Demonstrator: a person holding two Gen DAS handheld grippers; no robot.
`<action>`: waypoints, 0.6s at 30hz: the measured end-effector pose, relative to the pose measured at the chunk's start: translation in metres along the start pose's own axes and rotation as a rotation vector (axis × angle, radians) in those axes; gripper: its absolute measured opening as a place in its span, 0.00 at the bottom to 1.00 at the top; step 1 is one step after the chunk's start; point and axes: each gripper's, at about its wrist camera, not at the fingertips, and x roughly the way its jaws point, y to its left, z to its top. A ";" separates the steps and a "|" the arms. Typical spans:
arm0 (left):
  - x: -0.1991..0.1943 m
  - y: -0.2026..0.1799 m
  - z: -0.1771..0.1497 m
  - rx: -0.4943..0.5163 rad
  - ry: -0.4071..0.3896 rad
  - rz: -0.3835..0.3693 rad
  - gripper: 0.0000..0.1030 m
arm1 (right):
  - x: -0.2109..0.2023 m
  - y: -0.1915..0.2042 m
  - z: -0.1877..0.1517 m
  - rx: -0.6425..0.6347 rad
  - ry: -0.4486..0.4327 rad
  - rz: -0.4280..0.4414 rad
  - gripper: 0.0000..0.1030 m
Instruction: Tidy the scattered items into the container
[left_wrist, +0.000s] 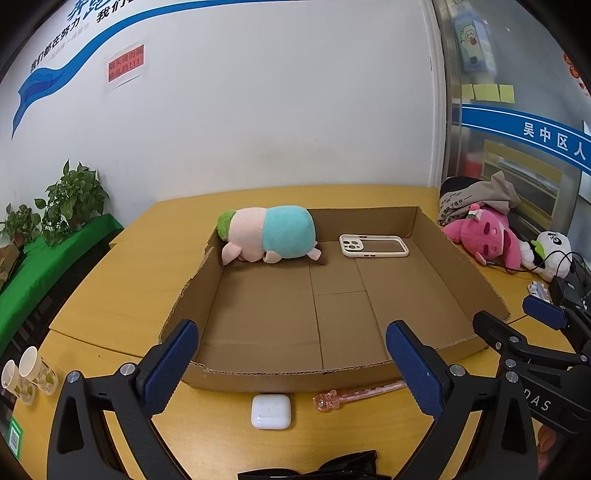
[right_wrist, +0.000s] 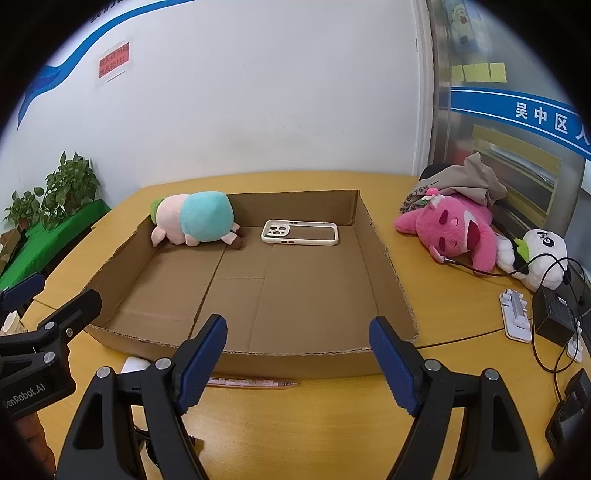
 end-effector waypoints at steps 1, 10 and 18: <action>0.000 0.001 0.000 0.000 0.001 -0.002 1.00 | 0.000 0.001 0.000 -0.002 0.000 -0.002 0.77; 0.000 0.008 -0.009 -0.018 0.024 -0.007 1.00 | -0.001 0.008 -0.007 -0.009 0.012 0.005 0.77; 0.001 0.008 -0.013 -0.002 0.043 -0.013 1.00 | 0.000 0.011 -0.011 -0.012 0.024 0.015 0.77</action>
